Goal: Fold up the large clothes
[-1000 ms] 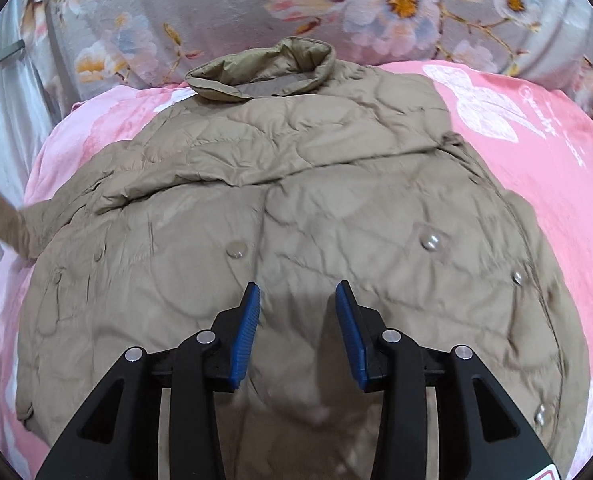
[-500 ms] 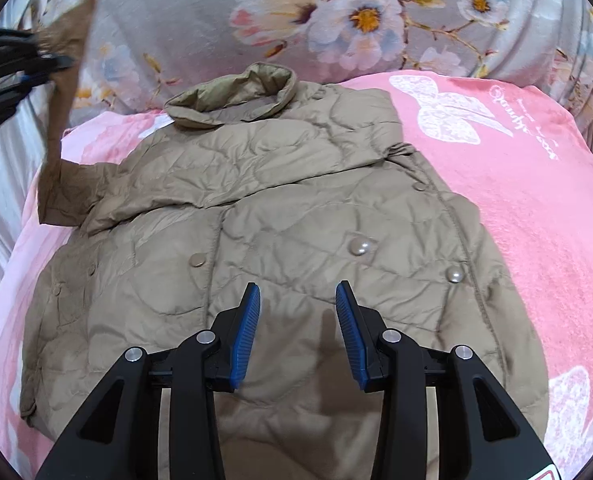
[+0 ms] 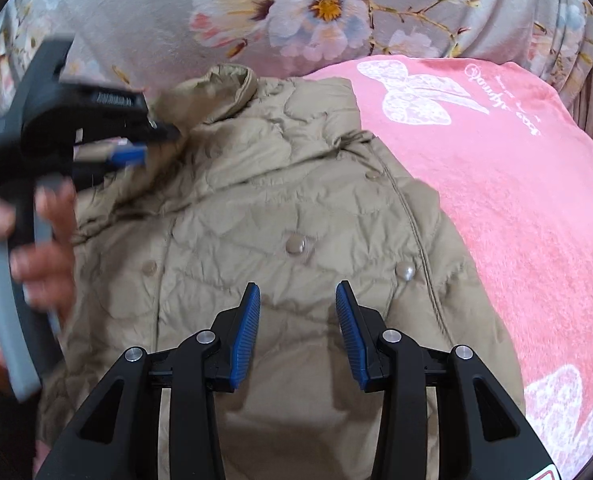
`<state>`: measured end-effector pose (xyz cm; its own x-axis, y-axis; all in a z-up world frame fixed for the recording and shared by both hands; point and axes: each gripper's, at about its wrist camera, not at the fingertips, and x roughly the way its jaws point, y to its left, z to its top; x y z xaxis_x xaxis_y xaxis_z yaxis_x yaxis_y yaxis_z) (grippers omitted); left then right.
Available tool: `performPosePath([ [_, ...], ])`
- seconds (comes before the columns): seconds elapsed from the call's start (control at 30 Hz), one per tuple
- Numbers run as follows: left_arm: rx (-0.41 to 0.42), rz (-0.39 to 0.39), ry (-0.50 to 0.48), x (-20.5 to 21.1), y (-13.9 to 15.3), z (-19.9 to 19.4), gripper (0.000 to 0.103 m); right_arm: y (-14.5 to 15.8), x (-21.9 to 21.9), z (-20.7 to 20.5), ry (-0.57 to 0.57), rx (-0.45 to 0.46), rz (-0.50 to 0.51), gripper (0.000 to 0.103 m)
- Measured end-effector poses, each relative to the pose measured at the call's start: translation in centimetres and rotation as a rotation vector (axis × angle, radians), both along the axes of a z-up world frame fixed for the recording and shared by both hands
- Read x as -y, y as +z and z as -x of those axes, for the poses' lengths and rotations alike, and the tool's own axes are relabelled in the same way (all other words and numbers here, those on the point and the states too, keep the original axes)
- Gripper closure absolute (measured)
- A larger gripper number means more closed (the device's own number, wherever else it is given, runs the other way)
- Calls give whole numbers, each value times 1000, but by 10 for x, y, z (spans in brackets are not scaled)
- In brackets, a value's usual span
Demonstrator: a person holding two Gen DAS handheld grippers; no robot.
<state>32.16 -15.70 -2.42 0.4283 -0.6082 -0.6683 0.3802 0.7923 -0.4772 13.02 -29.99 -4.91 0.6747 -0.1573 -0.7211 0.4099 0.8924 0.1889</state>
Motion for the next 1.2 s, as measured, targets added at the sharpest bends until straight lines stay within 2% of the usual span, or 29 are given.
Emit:
performPosePath([
  [0.03,6,55,22,-13,5,7,31,5,3,-3,0,16,1,52],
  [0.07,20,92,43,-24,10,13,16,11,6,-8,-1,33,-1,50],
  [0.1,61,172,68,-49,21,25,12,16,10,-14,4,48,-12,47],
  [0.13,80,216,78,-63,27,30,9,18,12,-20,12,58,-27,45],
  [0.17,96,257,100,-84,32,35,9,21,16,-32,23,70,-51,45],
  [0.27,91,255,226,-127,31,33,9,21,21,-63,37,70,-94,43],
  [0.33,13,268,335,-169,12,19,10,15,27,-89,37,59,-158,43],
  [0.37,-27,284,366,-183,3,14,15,12,28,-98,35,53,-182,43],
  [0.4,-105,328,420,-206,-14,5,17,6,30,-110,30,41,-215,43],
  [0.5,-213,428,486,-238,-41,-9,28,-6,26,-135,42,-9,-219,45],
  [0.53,-229,445,493,-244,-46,-12,30,-10,24,-141,53,-19,-222,57],
  [0.57,-238,457,495,-247,-49,-17,33,-13,22,-146,65,-34,-220,72],
  [0.6,-246,466,499,-247,-50,-21,34,-14,20,-151,71,-56,-201,97],
  [0.63,-252,493,501,-247,-50,-27,34,-11,21,-152,73,-55,-192,101],
  [0.67,-255,507,506,-245,-50,-32,34,-4,22,-151,70,-31,-189,101],
  [0.77,-265,518,526,-246,-52,-45,34,43,34,-144,69,83,-150,102],
  [0.93,-304,528,533,-240,-61,-68,34,94,50,-151,93,136,-76,102],
  [1.03,-304,502,547,-233,-64,-77,34,103,59,-157,89,126,-34,102],
  [1.13,-306,451,577,-230,-69,-91,34,99,69,-161,72,102,-3,102],
  [1.2,-314,412,588,-229,-73,-100,41,92,75,-159,58,80,14,102],
])
